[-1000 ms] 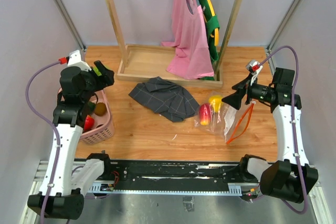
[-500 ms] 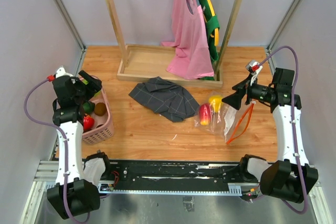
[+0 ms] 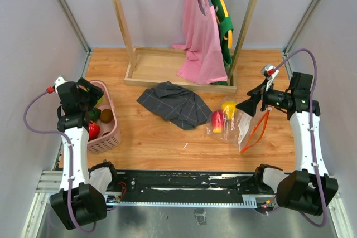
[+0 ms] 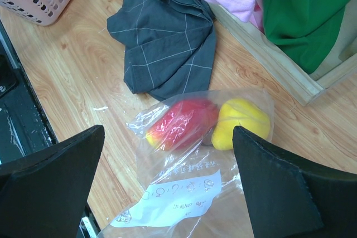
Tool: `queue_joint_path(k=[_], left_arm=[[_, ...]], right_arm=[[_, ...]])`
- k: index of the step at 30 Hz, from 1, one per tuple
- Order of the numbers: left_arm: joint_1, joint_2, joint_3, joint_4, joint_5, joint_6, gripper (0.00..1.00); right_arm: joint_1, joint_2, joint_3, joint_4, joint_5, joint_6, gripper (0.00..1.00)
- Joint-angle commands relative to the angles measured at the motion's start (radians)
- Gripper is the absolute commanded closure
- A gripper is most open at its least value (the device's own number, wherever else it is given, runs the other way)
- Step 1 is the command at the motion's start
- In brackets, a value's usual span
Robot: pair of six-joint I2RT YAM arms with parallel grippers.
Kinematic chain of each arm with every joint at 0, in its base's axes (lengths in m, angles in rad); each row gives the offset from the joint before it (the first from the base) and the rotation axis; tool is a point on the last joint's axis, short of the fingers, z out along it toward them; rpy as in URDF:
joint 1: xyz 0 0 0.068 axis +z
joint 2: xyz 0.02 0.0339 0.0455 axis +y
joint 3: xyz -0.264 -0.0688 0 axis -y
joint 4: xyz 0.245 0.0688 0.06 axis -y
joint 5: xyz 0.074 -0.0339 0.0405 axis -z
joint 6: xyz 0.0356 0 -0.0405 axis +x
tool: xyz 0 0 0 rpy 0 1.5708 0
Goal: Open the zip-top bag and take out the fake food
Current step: Place the fake fruit in the bin.
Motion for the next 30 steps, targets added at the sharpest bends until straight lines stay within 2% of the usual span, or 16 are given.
queue_joint_path(k=[1, 8, 13, 17, 22, 24, 26, 30], left_arm=[[0.011, 0.026, -0.002, 0.007, -0.095, -0.028, 0.94], [0.012, 0.098, -0.001, -0.02, -0.151, -0.052, 0.9], [0.011, 0.14, 0.008, -0.037, -0.18, -0.068, 0.82], [0.011, 0.165, 0.01, -0.04, -0.178, -0.078, 0.63], [0.011, 0.189, 0.018, -0.056, -0.213, -0.105, 0.21], [0.012, 0.2, 0.03, -0.074, -0.231, -0.116, 0.08], [0.011, 0.21, 0.042, -0.088, -0.235, -0.119, 0.02], [0.011, 0.229, 0.071, -0.121, -0.233, -0.122, 0.01]], right_arm=[[0.004, 0.005, -0.016, -0.009, 0.002, -0.011, 0.02], [0.005, 0.009, -0.017, -0.009, 0.002, -0.011, 0.02], [0.005, 0.011, -0.017, -0.009, 0.002, -0.011, 0.02], [0.006, 0.014, -0.017, -0.011, 0.002, -0.012, 0.02], [0.007, 0.014, -0.019, -0.011, 0.002, -0.013, 0.02], [0.007, 0.017, -0.018, -0.011, 0.002, -0.014, 0.02], [0.007, 0.017, -0.017, -0.015, 0.002, -0.015, 0.02], [0.008, 0.019, -0.016, -0.017, 0.002, -0.018, 0.02]])
